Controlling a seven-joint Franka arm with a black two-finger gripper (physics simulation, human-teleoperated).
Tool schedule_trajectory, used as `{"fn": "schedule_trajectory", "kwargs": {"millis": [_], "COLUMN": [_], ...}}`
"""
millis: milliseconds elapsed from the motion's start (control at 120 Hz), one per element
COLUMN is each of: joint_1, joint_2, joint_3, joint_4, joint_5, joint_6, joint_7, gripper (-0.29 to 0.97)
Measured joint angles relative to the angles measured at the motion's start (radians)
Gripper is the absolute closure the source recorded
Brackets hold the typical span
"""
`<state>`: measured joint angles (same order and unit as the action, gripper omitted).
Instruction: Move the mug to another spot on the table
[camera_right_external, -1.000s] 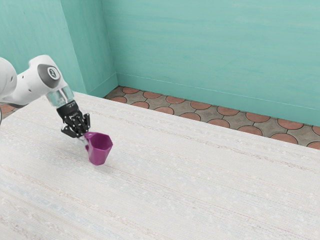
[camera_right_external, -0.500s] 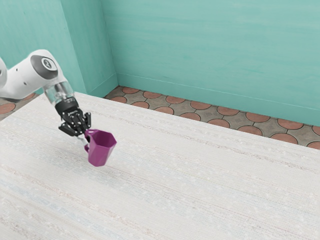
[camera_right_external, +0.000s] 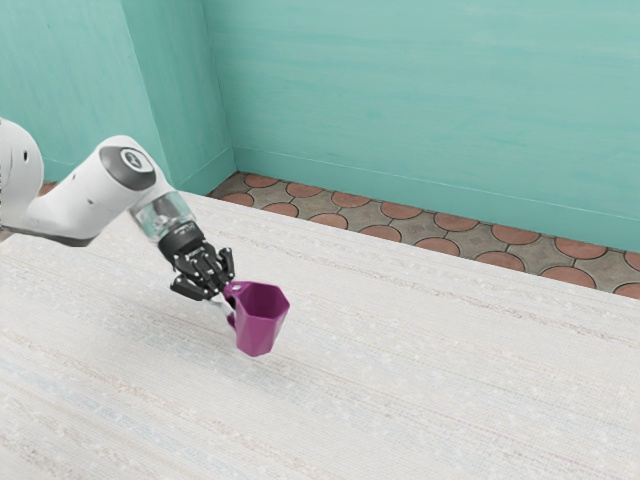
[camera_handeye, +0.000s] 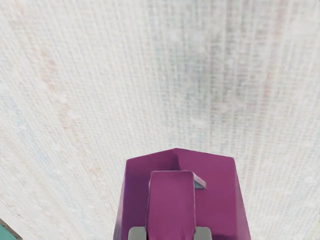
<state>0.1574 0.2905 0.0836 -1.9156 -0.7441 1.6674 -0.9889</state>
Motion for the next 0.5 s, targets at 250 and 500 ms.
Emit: {"fn": "schedule_trajectory", "kwargs": {"millis": [250, 500], "joint_1": [-0.001, -0.001], "joint_2": [0.008, 0.014], "joint_3": [-0.038, -0.040], "joint_4": [-0.050, -0.071], "joint_5": [-0.078, -0.113], "joint_6": [0.112, 0.166], "joint_7": [0.061, 0.116], "gripper": [0.79, 0.79]}}
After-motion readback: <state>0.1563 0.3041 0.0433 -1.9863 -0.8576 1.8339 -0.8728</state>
